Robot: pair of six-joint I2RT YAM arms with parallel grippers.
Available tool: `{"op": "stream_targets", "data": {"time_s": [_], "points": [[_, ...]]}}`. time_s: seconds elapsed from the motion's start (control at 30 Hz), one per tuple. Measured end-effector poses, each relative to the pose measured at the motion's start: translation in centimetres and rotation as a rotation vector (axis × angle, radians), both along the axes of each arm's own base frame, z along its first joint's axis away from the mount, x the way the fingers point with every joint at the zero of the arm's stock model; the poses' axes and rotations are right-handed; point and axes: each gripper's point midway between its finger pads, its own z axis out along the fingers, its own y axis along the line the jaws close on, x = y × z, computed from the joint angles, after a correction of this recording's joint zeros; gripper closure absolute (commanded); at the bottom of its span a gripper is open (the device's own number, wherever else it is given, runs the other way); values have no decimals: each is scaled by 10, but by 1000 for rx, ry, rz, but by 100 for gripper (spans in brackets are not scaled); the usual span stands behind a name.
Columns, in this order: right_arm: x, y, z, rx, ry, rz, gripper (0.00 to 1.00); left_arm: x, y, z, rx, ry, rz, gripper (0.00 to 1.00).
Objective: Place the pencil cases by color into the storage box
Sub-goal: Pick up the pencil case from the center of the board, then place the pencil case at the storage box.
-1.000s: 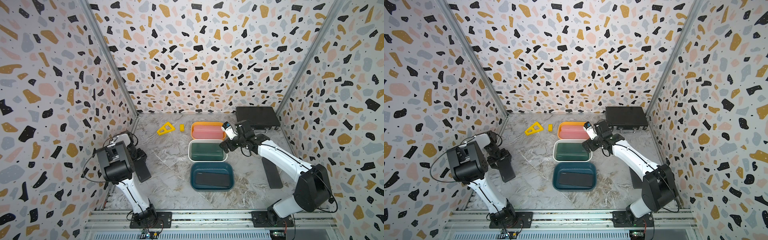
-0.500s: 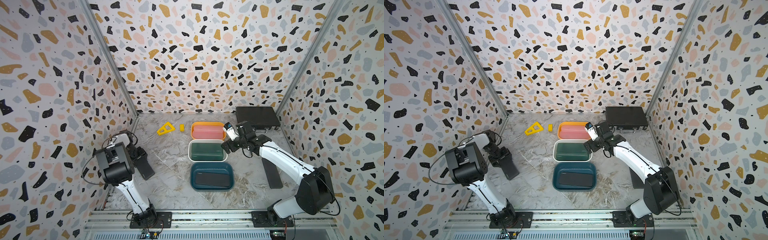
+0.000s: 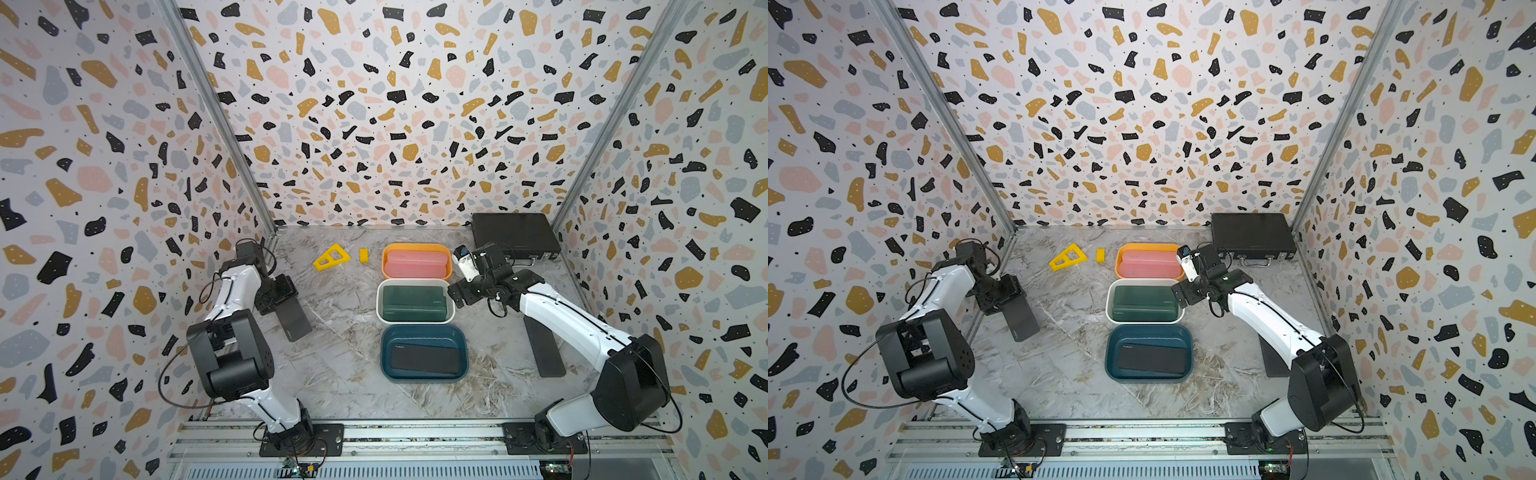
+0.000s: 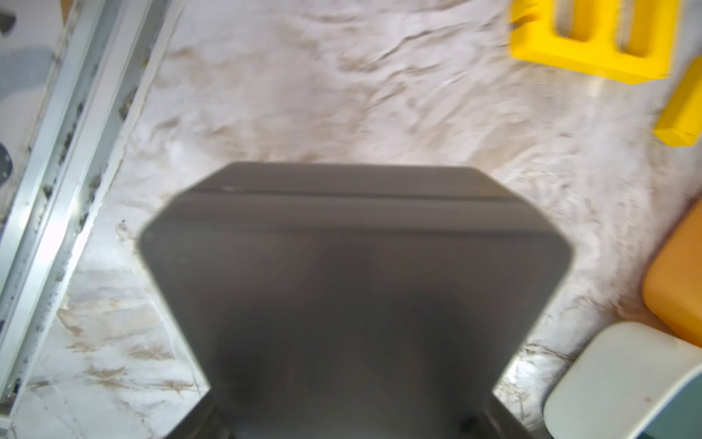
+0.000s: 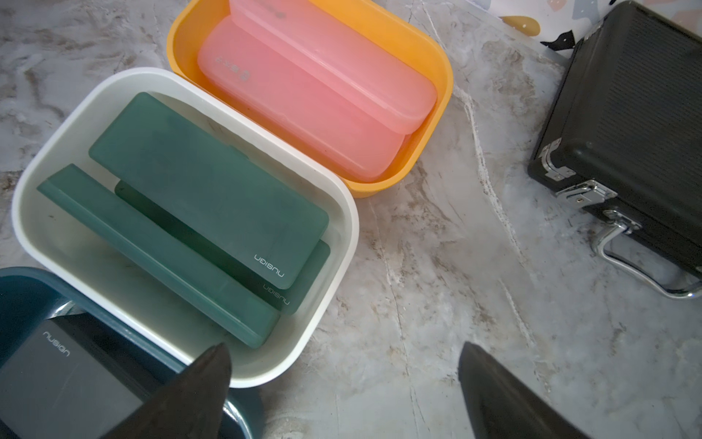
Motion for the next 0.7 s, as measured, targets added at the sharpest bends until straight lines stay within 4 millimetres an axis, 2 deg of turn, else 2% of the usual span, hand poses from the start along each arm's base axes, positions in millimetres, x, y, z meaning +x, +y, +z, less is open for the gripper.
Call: {"op": "stream_targets", "data": {"time_s": [0.13,0.37,0.7], "points": [[0,-6,-2,-15,7,-40,2,10,-20,23,28,-86,-74,33],[1,-23,-1,-18,19,-128,2,20,-67,56,86,-214,-268,33],[4,-62,8,28,22,-293,2,9,-152,92,219,-347,-654,33]]}}
